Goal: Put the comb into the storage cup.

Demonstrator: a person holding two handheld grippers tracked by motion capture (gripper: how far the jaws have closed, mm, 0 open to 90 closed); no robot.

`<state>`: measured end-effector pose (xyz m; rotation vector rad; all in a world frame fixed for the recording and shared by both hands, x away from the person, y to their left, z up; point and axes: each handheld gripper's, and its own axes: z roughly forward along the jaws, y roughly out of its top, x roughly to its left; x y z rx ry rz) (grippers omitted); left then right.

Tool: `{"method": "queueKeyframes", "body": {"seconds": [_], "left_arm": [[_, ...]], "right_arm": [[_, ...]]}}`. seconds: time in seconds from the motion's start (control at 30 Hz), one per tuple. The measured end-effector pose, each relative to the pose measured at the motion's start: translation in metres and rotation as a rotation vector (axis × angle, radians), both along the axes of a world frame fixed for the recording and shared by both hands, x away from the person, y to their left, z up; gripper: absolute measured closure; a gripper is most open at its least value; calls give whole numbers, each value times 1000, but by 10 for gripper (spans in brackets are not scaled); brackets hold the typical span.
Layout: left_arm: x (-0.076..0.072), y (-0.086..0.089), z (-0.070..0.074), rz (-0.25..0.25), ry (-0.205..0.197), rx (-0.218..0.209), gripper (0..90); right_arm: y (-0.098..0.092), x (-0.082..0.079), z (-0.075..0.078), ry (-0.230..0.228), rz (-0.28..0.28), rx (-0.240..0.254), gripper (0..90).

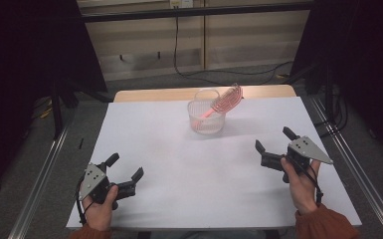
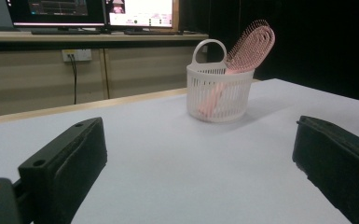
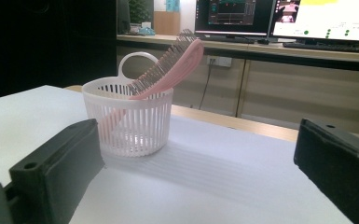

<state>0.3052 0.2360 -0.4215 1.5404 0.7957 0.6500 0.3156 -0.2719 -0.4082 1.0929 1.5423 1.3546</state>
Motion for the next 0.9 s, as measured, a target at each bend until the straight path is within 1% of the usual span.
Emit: {"method": "queueKeyframes", "body": {"seconds": [0.1, 0.17, 0.27, 0.33, 0.4, 0.47, 0.63, 0.7, 0.8, 0.83, 0.9], "left_arm": [[0, 0, 0, -4, 5, 3, 30], [0, 0, 0, 1, 1, -2, 30], [0, 0, 0, 2, 0, 13, 30], [0, 0, 0, 7, 1, 4, 30], [0, 0, 0, 7, -3, 11, 30], [-1, 0, 1, 10, -3, 1, 30], [-1, 1, 1, 14, -1, 5, 30], [-1, 1, 1, 17, 4, -2, 30], [-2, 0, 2, 27, 0, 0, 30], [-3, 0, 2, 34, -1, -9, 30], [-4, 0, 2, 36, -2, -3, 30]], "right_arm": [[-3, -3, 0, -3, -2, 15, 2], [-5, -6, 0, -5, -7, 18, 2], [-7, -10, 0, -4, -10, 18, 1], [-8, -13, -1, -2, -10, 16, 1], [-9, -15, -2, -3, -11, 25, 1], [-11, -18, -3, -1, -12, 17, 1], [-14, -26, -7, 10, -9, 18, 0], [-16, -28, -8, 8, -2, 17, 0], [-19, -32, -9, 12, -12, 17, 0], [-19, -35, -9, 15, -17, 15, 0], [-21, -39, -9, 20, -20, 16, 0]]}}
